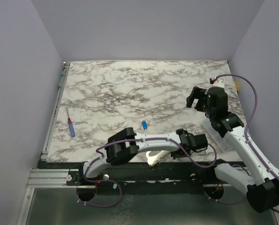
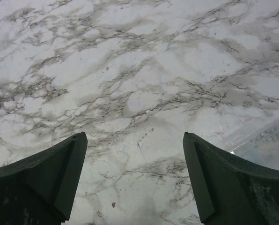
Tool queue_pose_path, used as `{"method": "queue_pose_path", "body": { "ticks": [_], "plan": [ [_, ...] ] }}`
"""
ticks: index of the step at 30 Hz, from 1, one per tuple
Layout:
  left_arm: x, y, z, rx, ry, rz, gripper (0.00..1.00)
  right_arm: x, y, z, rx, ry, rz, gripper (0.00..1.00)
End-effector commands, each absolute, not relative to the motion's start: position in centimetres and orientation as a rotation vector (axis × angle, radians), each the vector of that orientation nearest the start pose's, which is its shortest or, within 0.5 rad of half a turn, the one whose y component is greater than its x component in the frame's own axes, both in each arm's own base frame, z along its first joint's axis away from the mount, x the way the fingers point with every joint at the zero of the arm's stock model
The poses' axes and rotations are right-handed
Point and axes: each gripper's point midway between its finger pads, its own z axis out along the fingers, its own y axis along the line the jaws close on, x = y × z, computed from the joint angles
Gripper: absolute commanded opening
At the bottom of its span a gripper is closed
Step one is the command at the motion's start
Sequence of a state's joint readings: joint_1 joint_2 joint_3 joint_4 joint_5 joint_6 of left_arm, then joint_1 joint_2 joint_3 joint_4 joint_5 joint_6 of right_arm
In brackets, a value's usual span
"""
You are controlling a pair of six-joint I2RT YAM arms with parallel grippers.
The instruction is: Put the keys on the keyring
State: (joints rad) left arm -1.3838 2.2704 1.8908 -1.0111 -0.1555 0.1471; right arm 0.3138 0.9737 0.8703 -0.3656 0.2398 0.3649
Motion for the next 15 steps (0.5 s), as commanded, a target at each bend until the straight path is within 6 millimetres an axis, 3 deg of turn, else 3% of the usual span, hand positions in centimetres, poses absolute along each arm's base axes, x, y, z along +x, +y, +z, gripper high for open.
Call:
{"method": "queue_pose_path", "body": {
  "ticks": [1,6,15],
  "plan": [
    [14.1,-44.1,8.9,1.823,2.061,-0.299,0.00,31.9,7.9,23.3,0.182,1.967,0.227,0.94],
    [17.6,-41.9,13.1,1.662,2.010,-0.504,0.00,32.0,8.9,25.4,0.118,1.900,0.295,0.93],
    [21.4,-36.8,21.1,1.404,1.731,-0.792,0.00,30.9,13.0,28.1,-0.148,1.788,0.492,0.89]
  ]
}}
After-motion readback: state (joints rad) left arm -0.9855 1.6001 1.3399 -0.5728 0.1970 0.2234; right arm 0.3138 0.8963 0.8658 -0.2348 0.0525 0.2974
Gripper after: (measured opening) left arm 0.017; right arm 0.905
